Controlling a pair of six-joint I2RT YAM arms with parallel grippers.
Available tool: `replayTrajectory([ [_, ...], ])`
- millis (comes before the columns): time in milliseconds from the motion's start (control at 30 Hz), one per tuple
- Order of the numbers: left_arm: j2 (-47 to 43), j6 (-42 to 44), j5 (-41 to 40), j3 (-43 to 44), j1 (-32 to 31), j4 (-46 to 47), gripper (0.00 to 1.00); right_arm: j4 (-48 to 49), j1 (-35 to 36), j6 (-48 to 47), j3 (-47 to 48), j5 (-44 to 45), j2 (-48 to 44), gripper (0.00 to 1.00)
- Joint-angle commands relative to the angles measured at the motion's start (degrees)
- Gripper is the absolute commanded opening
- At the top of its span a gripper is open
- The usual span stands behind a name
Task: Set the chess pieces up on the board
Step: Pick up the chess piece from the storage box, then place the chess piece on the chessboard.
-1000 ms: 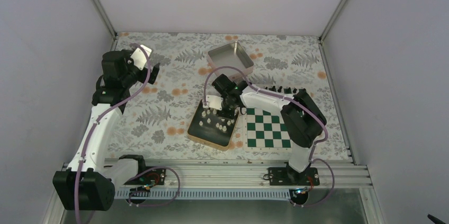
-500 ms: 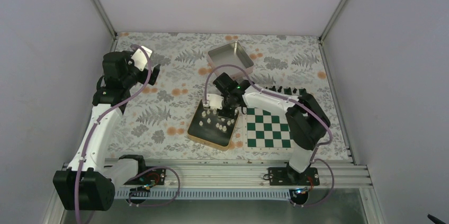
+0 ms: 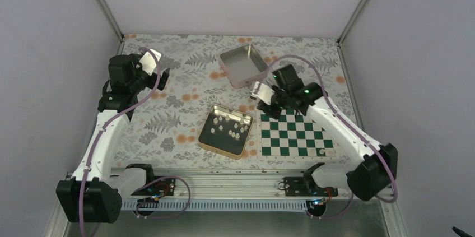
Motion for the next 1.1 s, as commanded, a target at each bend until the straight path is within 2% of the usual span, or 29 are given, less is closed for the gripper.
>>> replayTrajectory([
  [0,-0.4,1.2,2.0,-1.1,-0.1,0.6,1.00,-8.1,-6.4,-2.3,-7.6,0.7,-6.1,0.06],
  [100,0.2,1.3,2.8,-1.0,-0.1,0.7,1.00,-10.4,-11.0,-4.1,-11.8,1.2,-10.1,0.04],
  [400,0.5,0.9,5.0,-0.8,-0.2,0.5,1.00,-14.7,-15.9,-7.0,-23.5,5.6,-17.2,0.04],
  [500,0.3,1.0,5.3,-0.8,-0.2,0.2,1.00,-14.9,-19.5,-9.7,-24.6,6.0,-18.4,0.04],
  [667,0.1,1.4,5.8,-0.6,-0.2,-0.3,1.00,-16.1,-23.1,-13.6,-24.2,5.1,-17.3,0.04],
  [800,0.3,1.4,5.8,-0.5,-0.2,-0.4,1.00,-14.3,-24.1,-17.2,-26.0,9.7,-16.2,0.04],
  [1067,1.7,1.0,4.9,-0.3,-0.2,0.4,1.00,-18.8,-24.9,-24.9,-22.8,10.2,-9.1,0.04],
])
